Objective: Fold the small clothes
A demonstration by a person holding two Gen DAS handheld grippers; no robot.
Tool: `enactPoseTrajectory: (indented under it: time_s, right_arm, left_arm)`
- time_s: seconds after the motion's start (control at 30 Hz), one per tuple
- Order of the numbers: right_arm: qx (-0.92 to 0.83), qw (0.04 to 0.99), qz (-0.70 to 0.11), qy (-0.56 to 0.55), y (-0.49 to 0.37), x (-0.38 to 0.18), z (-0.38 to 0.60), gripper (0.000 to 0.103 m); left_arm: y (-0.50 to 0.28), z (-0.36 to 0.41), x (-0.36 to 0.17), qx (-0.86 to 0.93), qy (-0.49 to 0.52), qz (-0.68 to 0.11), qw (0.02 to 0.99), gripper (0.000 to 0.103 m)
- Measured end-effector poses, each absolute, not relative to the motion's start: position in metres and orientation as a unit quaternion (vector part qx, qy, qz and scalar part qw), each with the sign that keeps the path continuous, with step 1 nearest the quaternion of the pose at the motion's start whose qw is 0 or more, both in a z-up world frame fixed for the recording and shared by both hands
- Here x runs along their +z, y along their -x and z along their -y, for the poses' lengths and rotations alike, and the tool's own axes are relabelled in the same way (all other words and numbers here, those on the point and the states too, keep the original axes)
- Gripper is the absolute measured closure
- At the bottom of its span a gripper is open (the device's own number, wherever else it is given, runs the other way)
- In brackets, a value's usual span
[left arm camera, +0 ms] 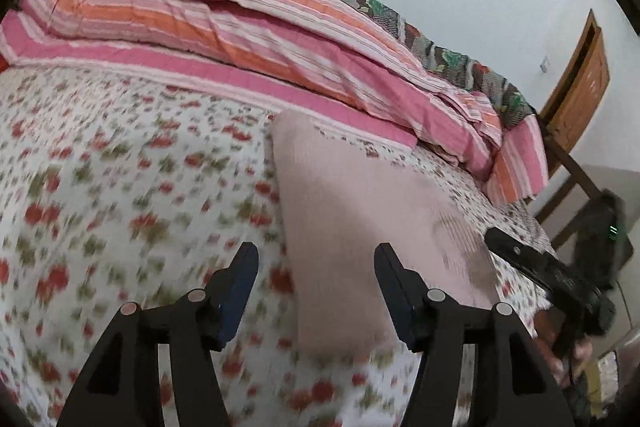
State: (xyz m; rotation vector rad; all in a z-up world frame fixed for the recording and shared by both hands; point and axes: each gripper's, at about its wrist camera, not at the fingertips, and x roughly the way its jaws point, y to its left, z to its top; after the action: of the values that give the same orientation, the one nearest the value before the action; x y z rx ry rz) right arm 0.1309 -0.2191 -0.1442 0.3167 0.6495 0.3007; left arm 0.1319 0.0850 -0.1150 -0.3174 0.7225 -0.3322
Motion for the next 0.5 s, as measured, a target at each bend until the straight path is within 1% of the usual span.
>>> enactPoseTrajectory:
  time_s: [0.07, 0.17, 0.23, 0.3, 0.5]
  right_arm:
    - [0.148, 0.929, -0.310, -0.139, -0.140, -0.139, 0.211, 0.064]
    - [0.144, 0.933, -0.310, -0.116, -0.155, -0.142, 0.201, 0.064]
    - [0.130, 0.932, -0.324, -0.095, -0.166, -0.150, 0.195, 0.065]
    - [0.113, 0.927, -0.351, -0.061, -0.180, -0.163, 0.187, 0.065]
    - [0.098, 0.930, -0.354, -0.028, -0.179, -0.184, 0.181, 0.065]
  left_arm:
    - [-0.151, -0.074, -0.110, -0.160, 0.137, -0.349, 0.913, 0.045]
    - [-0.172, -0.056, -0.110, -0.135, 0.082, -0.356, 0.921, 0.045]
    - [-0.181, -0.043, -0.121, -0.113, 0.037, -0.373, 0.920, 0.044]
    - [-0.182, -0.039, -0.130, -0.114, 0.020, -0.381, 0.917, 0.044]
    - [-0.175, -0.044, -0.150, -0.132, 0.041, -0.371, 0.918, 0.041]
